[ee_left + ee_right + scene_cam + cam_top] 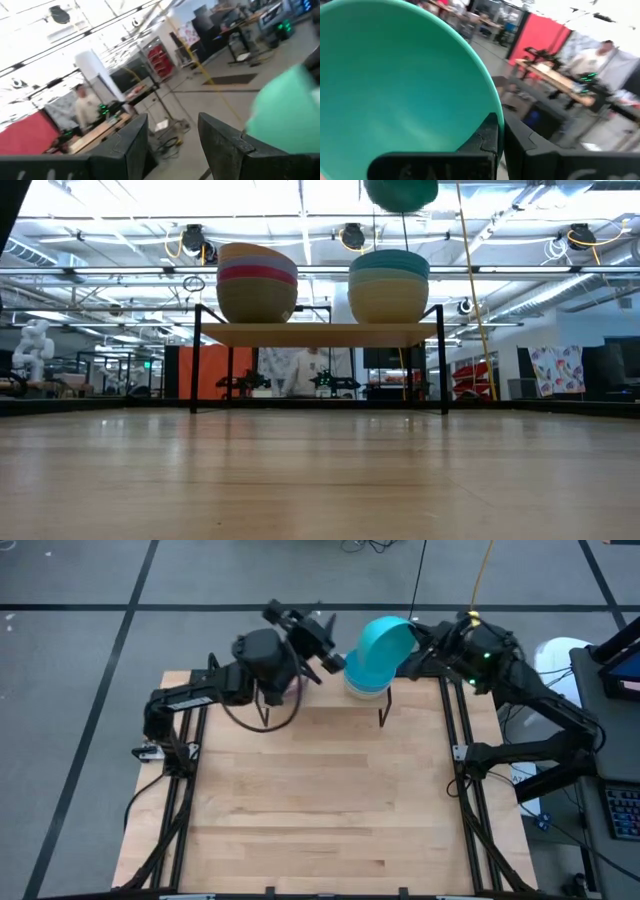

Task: Place and stack bowls onto a shelf
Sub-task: Stack the light blue bowl on top of the blue bowl on the shelf

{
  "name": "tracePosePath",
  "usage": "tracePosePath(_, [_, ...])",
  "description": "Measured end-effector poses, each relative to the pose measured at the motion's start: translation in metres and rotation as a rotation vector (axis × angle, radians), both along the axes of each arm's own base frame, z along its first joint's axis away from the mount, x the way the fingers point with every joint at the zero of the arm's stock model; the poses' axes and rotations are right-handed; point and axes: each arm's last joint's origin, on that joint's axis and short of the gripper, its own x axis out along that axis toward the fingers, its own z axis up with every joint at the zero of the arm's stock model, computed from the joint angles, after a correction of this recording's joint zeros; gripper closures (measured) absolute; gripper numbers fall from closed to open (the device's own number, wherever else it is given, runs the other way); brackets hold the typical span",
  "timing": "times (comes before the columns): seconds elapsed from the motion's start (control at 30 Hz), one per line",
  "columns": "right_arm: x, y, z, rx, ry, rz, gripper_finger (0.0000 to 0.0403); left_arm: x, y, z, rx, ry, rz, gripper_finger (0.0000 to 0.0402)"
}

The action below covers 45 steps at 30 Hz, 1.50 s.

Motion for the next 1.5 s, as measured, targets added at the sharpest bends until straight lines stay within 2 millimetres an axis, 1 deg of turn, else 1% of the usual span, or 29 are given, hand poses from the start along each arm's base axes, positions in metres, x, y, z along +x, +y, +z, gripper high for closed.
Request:
tracePosePath(0.1, [-0.008, 0.005, 0.019, 0.038, -0.020, 0.029, 0.0403, -0.017, -0.001, 0.011, -0.001, -0.001, 0.032, 0.0225])
tracePosePath(0.27, [-0.012, 0.006, 0.040, 0.070, 0.087, 0.025, 0.0403, -0.043, -0.002, 0.028, -0.013, -0.039, 0.064, 0.0224])
tracePosePath(0.43, [-0.005, 0.003, 0.057, 0.102, 0.183, 0.022, 0.0403, -0.062, -0.003, 0.039, -0.021, -0.074, 0.061, 0.0224])
tracePosePath(0.5, [0.002, 0.000, 0.062, 0.115, 0.223, 0.024, 0.0403, -0.068, -0.003, 0.041, -0.030, -0.072, 0.059, 0.0225])
tracePosePath(0.57, [0.010, -0.003, 0.064, 0.135, 0.262, 0.053, 0.0403, -0.070, -0.003, 0.041, -0.041, -0.077, 0.057, 0.0224])
tracePosePath(0.7, [0.026, -0.010, 0.063, 0.184, 0.332, 0.074, 0.0403, -0.071, -0.003, 0.038, -0.054, -0.049, 0.073, 0.0225])
tracePosePath(0.8, [0.035, -0.018, 0.057, 0.239, 0.385, 0.079, 0.0403, -0.073, -0.003, 0.034, -0.060, -0.004, 0.080, 0.0224])
tracePosePath(0.97, [0.047, -0.040, 0.044, 0.334, 0.410, 0.091, 0.0403, -0.071, -0.003, 0.028, -0.087, 0.023, 0.078, 0.0224])
tracePosePath(1.1, [0.050, -0.058, 0.037, 0.368, 0.423, 0.051, 0.0403, -0.071, -0.003, 0.025, -0.102, 0.034, 0.077, 0.0224])
tracePosePath(1.3, [0.052, -0.082, 0.026, 0.458, 0.409, 0.114, 0.0403, -0.071, -0.003, 0.023, -0.113, 0.044, 0.077, 0.0224])
tracePosePath(1.5, [0.054, -0.105, 0.010, 0.532, 0.454, 0.094, 0.0403, -0.071, -0.003, 0.023, -0.114, 0.044, 0.077, 0.0224])
